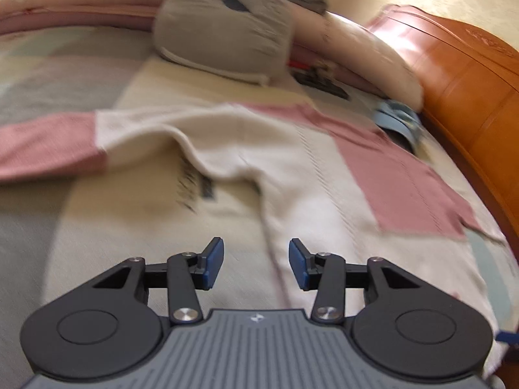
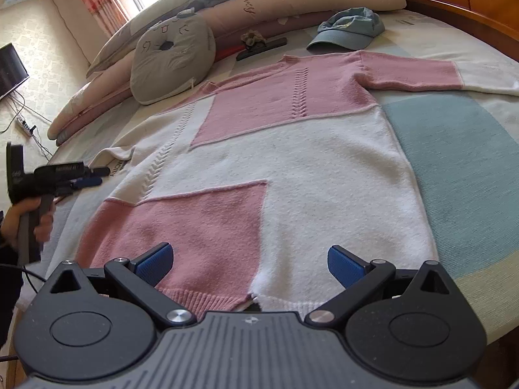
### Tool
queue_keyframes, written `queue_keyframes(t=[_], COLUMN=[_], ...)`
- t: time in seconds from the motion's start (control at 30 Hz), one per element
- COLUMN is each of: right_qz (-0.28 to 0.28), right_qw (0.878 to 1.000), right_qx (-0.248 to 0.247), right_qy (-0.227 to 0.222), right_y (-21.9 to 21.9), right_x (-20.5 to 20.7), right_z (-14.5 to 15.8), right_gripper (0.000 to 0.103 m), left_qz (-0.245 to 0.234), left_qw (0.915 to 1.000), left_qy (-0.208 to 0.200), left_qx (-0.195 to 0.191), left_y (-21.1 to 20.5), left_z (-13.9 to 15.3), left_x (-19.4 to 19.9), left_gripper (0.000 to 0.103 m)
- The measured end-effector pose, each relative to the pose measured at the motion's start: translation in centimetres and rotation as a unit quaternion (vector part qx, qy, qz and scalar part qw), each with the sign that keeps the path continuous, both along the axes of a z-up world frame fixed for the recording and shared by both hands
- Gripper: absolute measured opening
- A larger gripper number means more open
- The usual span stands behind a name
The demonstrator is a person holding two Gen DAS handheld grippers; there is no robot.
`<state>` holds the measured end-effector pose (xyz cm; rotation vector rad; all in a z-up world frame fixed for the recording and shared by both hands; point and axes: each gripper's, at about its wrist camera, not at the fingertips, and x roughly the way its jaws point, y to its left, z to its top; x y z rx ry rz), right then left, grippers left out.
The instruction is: Fold clothes
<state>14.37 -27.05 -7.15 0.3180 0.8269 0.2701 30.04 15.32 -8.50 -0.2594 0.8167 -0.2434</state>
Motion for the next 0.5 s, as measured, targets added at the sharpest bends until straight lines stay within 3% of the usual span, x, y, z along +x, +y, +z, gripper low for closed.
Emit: queue_keyframes(t=[0.17,0.23,0.27,0.4,0.5], right_qz=[0.001,-0.003,-0.005,-0.011,-0.011], right_qw=[1.0,1.0,1.0,1.0,1.0], right_qx=[0.002,0.001,0.001,0.001,0.001], right_qy=[-0.009,-0.012,-0.013,-0.015,-0.015], right_y=[0.3,0.2,0.1,-0.1,-0.1], right_x=[-0.8,-1.1,-1.2,-1.5,-1.4], right_z=[0.5,0.7,0.8,0.9,0.9], right_gripper=[0.103,0.103,0.103,0.103,0.103], left_qz=[-0.017,-0.015,-0.02,-0.04,-0.03], left_qw=[0.9995,0.9998,0.9997,0.9951,0.9926], left_qy=[0.023,0.014,0.011,-0.016,-0.029], left_qx=[-0.012,-0.003,0.01,0.09,0.114], left_y=[-2.1,-2.8,-3.3,-5.9,-6.1], left_z=[-1.5,-1.8,-1.8,-1.6,-1.1], left_x=[0.7,0.8,0.8,-0.1,-0.3], left_gripper=[0.039,0.038,0.036,0.01,0.009])
